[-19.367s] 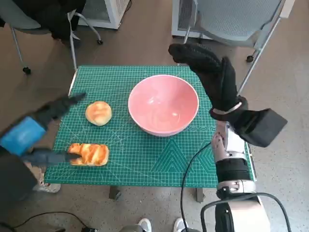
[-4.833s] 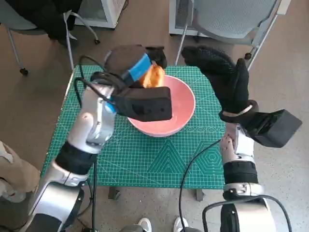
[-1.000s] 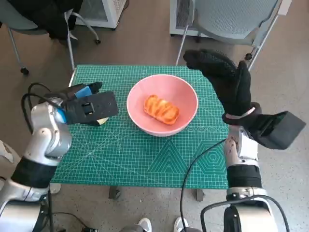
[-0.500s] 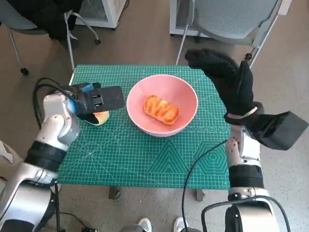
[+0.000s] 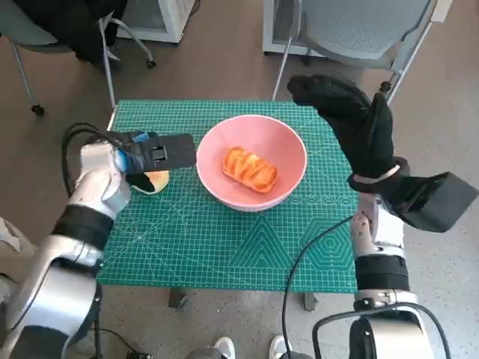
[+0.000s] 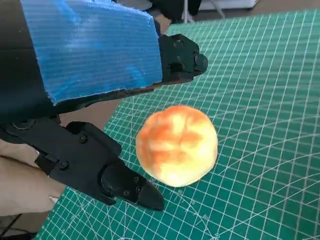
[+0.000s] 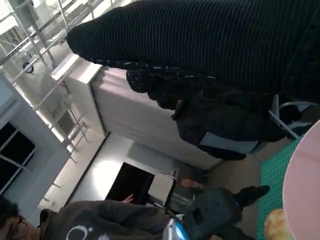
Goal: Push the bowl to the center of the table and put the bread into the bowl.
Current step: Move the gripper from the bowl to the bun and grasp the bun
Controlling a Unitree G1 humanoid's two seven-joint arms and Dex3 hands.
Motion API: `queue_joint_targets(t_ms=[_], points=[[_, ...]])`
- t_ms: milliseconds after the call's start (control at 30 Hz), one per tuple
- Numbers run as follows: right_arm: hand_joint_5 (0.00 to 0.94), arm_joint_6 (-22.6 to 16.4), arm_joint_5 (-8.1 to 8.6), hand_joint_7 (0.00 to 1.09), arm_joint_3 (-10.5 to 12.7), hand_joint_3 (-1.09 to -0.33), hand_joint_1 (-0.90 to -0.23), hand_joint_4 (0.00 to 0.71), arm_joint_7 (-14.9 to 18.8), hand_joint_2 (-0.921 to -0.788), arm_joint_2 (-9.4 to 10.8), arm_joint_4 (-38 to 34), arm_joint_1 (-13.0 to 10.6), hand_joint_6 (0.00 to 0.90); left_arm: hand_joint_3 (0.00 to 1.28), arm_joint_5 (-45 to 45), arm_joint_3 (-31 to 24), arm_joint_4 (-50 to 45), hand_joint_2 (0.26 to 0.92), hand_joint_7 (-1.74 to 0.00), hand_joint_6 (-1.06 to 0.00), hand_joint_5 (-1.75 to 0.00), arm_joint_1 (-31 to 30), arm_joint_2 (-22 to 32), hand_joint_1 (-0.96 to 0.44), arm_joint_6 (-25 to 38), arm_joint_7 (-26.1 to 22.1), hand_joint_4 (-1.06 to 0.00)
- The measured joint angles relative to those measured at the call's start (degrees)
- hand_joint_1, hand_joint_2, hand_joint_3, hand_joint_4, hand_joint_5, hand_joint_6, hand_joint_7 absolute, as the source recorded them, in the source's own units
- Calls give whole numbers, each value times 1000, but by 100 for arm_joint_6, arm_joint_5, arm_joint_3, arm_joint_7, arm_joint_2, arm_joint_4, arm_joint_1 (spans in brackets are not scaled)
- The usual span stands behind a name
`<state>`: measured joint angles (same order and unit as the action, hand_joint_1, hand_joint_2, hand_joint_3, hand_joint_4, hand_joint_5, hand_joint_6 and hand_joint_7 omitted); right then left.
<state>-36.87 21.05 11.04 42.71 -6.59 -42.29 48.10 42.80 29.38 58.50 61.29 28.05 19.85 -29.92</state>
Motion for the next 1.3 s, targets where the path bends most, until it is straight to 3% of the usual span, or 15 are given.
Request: queue_joint_targets(t_ms=[500,1067,1133,1167,1233,1300], points=[[1,-42,0,199,1,-900,-724,24,-50,-921,-7,6,-16,-1,0,-17,131,989,670,-3,-128,1,318,-231,-261,-455,331,1],[0,-41,5,201,11,-891,-728,21,-50,-921,-22,40,-17,-1,1,-30,168,1447,671,-2,-129,1,390,-337,-248,-707,400,1],[0,-41,7,201,12,-890,-728,20,-50,-921,-22,50,-17,-1,5,-31,172,1481,679,-2,-122,-28,392,-342,-213,-733,400,-96],[0,-41,8,201,12,-890,-728,19,-50,-921,-22,54,-17,-1,4,-35,171,1497,683,-3,-123,-276,394,-344,-193,-743,400,-118],[0,-41,9,201,12,-890,-728,17,-50,-921,-22,63,-17,-1,4,-57,166,1522,693,-7,-136,-1086,398,-346,-132,-750,400,-121],[0,-41,13,201,13,-889,-729,16,-50,-921,-22,73,-18,-1,6,-90,147,1549,703,-17,-164,-1408,400,-348,-85,-753,421,-170]])
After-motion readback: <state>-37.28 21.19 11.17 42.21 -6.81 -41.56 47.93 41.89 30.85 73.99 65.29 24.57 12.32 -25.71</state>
